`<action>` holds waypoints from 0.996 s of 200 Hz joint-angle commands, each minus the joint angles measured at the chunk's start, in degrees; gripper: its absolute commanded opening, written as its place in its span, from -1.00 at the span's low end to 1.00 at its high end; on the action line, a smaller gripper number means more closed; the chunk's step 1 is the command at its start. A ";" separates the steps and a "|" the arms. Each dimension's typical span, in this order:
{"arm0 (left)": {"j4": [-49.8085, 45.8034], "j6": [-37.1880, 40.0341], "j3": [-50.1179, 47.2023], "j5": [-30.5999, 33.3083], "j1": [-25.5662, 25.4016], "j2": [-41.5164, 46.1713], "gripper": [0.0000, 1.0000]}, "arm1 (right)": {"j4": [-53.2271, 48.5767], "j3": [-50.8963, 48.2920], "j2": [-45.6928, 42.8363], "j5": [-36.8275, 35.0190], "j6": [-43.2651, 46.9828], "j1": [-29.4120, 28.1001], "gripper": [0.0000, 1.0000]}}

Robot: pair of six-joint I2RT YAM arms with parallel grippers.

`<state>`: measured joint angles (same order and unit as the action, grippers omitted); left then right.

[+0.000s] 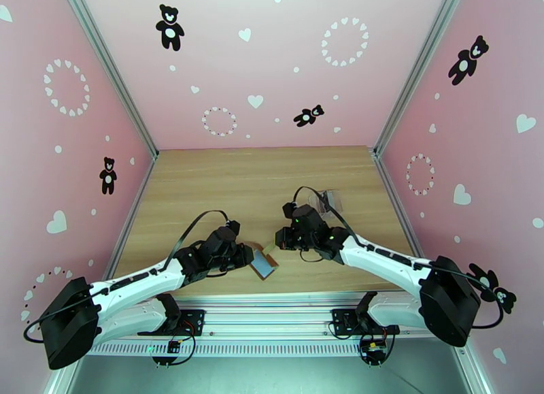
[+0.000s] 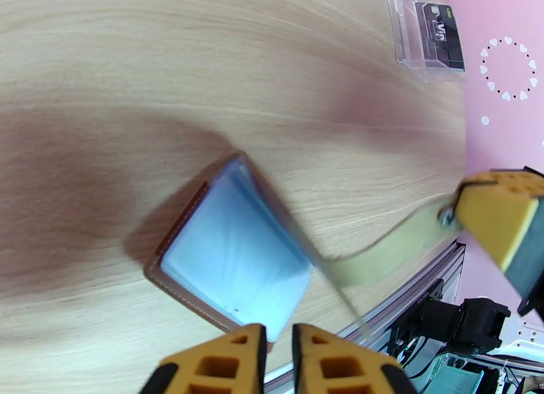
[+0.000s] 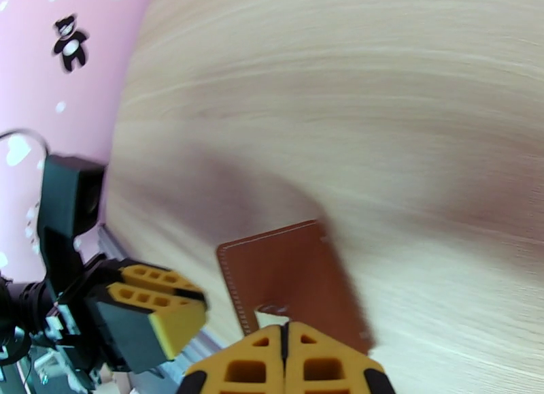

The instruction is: Put the credit cards into the card holder

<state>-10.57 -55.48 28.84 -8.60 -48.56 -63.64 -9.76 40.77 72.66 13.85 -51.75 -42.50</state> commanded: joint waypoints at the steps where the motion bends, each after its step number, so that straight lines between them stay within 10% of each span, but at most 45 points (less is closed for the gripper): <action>1: -0.48 0.99 0.49 -0.52 -0.14 -0.70 -0.63 | -5.34 -2.43 -0.79 -2.24 2.44 1.70 -1.00; 171: -1.51 3.72 7.75 -0.66 -2.33 -20.35 -0.64 | -7.43 -3.50 -1.35 -4.07 5.26 1.80 -1.00; 199: -0.25 3.49 8.22 -1.06 -3.09 -24.10 -0.61 | -11.50 -1.25 -2.29 -6.46 7.71 1.89 -0.27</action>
<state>-11.07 -52.12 37.43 -10.07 -50.72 -84.51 -15.46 36.95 72.36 11.22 -47.05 -40.64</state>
